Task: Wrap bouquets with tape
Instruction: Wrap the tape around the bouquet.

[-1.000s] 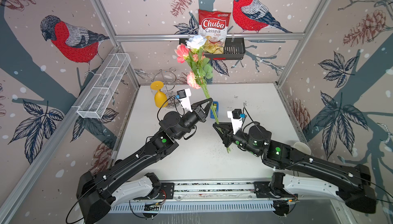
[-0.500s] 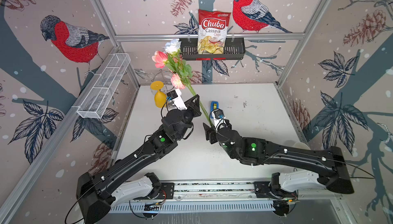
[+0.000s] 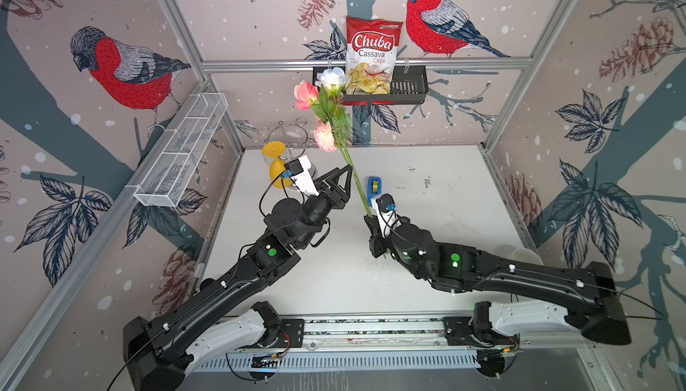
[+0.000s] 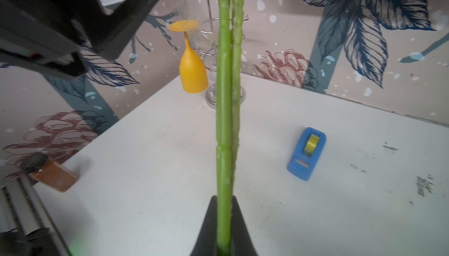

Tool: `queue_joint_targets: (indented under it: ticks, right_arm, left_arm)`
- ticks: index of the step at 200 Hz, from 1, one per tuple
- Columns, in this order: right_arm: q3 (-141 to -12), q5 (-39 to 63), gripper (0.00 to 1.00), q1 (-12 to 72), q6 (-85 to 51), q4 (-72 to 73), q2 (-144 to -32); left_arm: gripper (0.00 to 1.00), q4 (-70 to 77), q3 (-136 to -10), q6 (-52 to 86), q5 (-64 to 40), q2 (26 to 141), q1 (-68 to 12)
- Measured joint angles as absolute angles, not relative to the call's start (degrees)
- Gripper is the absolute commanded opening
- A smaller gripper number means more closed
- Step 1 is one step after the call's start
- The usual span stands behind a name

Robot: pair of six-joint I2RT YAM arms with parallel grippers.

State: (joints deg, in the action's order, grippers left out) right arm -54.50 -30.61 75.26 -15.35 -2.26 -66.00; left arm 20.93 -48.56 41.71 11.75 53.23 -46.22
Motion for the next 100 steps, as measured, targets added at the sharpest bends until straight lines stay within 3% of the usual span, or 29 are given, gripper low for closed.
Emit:
queue_joint_targets:
  ticks: [65,100]
  right_arm:
    - [-54.0,-23.6,0.0,75.1,-13.4,2.5,-64.1]
    - [-54.4,-20.4,0.0,75.2,-13.5,3.0,-64.2]
  left_arm:
    - [0.57,22.4,-46.5,43.4,6.9,53.1,-46.0]
    - [0.38,25.3,-45.8,43.5,5.7,52.9,-46.0]
